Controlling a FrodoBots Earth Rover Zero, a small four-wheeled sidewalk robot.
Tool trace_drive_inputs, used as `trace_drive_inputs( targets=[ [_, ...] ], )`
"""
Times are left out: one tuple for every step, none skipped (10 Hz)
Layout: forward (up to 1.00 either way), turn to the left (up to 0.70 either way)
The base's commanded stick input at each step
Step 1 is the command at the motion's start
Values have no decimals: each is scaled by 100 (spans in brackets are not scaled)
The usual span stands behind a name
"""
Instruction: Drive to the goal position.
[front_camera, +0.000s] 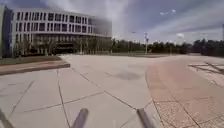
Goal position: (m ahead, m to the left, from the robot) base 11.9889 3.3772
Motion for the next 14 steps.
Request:
trace_drive_inputs(
  targets=[
    [50,0],
    [50,0],
    [50,0],
    [50,0],
    [50,0],
    [50,0],
    [50,0],
    [50,0],
    [50,0],
    [50,0],
    [50,0],
    [50,0],
    [50,0],
    [50,0]
  ],
)
